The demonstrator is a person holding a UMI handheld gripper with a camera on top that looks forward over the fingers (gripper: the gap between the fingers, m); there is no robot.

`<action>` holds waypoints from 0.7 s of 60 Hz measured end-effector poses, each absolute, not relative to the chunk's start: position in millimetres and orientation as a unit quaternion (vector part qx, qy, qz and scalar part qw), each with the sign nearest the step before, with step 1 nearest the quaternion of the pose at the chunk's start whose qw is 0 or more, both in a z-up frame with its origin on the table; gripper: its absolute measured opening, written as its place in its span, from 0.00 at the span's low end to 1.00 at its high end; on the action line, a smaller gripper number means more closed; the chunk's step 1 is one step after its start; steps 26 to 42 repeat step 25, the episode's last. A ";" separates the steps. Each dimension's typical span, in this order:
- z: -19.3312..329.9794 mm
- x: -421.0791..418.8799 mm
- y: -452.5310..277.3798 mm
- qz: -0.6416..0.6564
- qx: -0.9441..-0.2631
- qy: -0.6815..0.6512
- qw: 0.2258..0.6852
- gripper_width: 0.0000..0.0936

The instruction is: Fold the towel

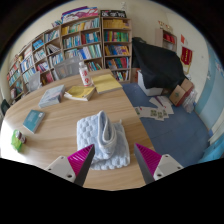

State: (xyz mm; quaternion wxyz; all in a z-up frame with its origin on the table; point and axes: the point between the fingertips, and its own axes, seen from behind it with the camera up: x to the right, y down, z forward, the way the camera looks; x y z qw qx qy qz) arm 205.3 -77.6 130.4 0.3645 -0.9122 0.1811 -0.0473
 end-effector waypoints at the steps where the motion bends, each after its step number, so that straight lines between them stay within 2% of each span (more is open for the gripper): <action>1: 136.4 202.5 -82.4 -0.050 -0.911 0.182 0.368 0.89; 13: 193.3 133.7 -151.6 -0.034 -0.901 0.188 0.390 0.89; 20: 207.2 82.5 -187.6 0.007 -0.897 0.199 0.395 0.89; 25: 213.1 61.4 -213.5 0.024 -0.894 0.210 0.394 0.89; 42: 213.1 61.4 -213.5 0.024 -0.894 0.210 0.394 0.89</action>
